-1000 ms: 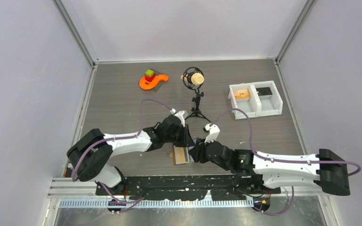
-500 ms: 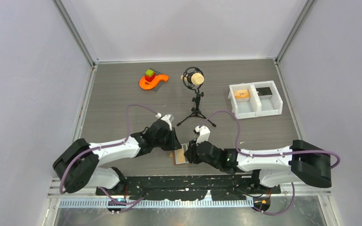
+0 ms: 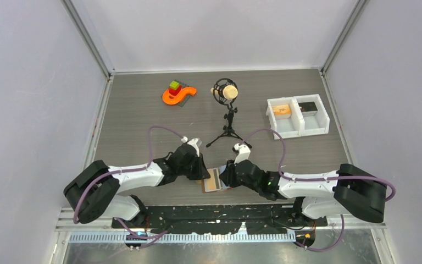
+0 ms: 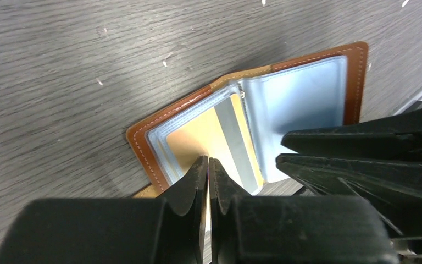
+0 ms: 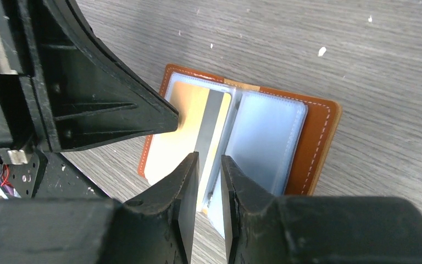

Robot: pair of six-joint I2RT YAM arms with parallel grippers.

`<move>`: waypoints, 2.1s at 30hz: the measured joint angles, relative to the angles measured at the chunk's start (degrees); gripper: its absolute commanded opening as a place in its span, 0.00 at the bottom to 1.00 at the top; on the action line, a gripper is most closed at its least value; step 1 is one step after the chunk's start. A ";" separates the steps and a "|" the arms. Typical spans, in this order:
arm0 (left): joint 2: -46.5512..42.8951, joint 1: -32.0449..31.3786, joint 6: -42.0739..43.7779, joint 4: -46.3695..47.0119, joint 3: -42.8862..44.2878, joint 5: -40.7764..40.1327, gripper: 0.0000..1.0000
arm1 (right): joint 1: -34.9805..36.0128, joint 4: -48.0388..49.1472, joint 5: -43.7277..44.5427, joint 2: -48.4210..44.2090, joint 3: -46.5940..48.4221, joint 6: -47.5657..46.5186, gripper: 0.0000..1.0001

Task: Take the credit cards out of the card holder
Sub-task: Remove the credit card from the card holder.

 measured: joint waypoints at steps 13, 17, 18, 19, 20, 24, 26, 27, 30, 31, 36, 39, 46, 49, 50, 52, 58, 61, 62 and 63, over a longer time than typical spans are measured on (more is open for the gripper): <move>0.59 -0.24 -0.98 3.72 -1.68 0.50 0.09 | -5.03 10.54 -8.76 4.42 -4.87 2.27 0.24; -0.76 -0.55 -0.94 2.99 -2.19 0.35 0.10 | -5.88 13.35 -10.84 5.35 -5.77 3.32 0.24; -1.20 -0.61 -0.92 2.27 -2.21 0.28 0.11 | -6.03 13.88 -11.30 5.40 -6.01 3.58 0.24; -1.60 -0.66 -0.87 1.66 -2.21 0.24 0.11 | -6.10 14.21 -11.65 5.42 -6.21 3.85 0.24; -1.97 -0.66 -0.79 0.96 -2.21 0.07 0.10 | -6.12 14.49 -11.89 5.42 -6.36 4.09 0.24; -2.97 -0.74 -0.59 -1.05 -2.21 -0.42 0.10 | -6.38 14.60 -12.48 5.42 -6.45 4.63 0.24; -3.26 -0.76 -0.46 -1.64 -2.21 -0.72 0.09 | -6.38 14.78 -12.72 5.44 -6.45 4.79 0.24; -3.28 -0.74 -0.44 -1.79 -2.21 -0.81 0.09 | -6.40 14.93 -12.83 5.53 -6.45 4.85 0.24; -3.28 -0.74 -0.39 -1.70 -2.45 -1.01 0.09 | -6.49 15.41 -13.27 5.90 -6.47 5.16 0.23; -3.28 -0.74 -0.46 -1.64 -2.60 -1.01 0.08 | -6.49 15.74 -13.38 6.16 -6.47 5.35 0.22; -3.23 -0.74 -0.46 -0.94 -2.91 -0.98 0.08 | -6.58 17.16 -13.86 7.04 -6.88 5.99 0.19; -2.91 -0.74 -0.48 -0.20 -3.02 -0.76 0.08 | -6.78 17.62 -14.34 7.43 -6.99 6.10 0.17; -2.38 -0.74 -0.48 0.74 -3.06 -0.55 0.08 | -7.65 19.37 -15.67 7.78 -7.96 6.43 0.05; -2.27 -0.74 -0.46 1.18 -3.21 -0.61 0.08 | -8.11 20.52 -16.15 7.78 -8.63 6.95 0.05; -2.21 -0.74 -0.46 1.55 -3.34 -0.59 0.08 | -8.26 20.72 -16.33 7.76 -8.81 7.06 0.05; -1.92 -0.74 -0.48 2.78 -3.72 -0.57 0.08 | -8.59 21.46 -16.61 7.56 -9.49 7.37 0.05; -0.83 -0.76 -0.28 5.51 -3.96 -0.31 0.09 | -9.31 22.23 -16.92 3.78 -12.46 7.50 0.05; -0.83 -0.76 0.15 5.97 -4.13 -0.17 0.09 | -9.62 22.08 -16.90 1.68 -13.42 7.52 0.05; -0.83 -0.76 0.39 6.03 -4.13 -0.13 0.09 | -9.73 21.77 -16.92 0.90 -13.62 7.50 0.05; -0.83 -0.76 0.55 6.03 -4.13 -0.13 0.09 | -9.79 21.66 -16.90 0.61 -13.68 7.48 0.05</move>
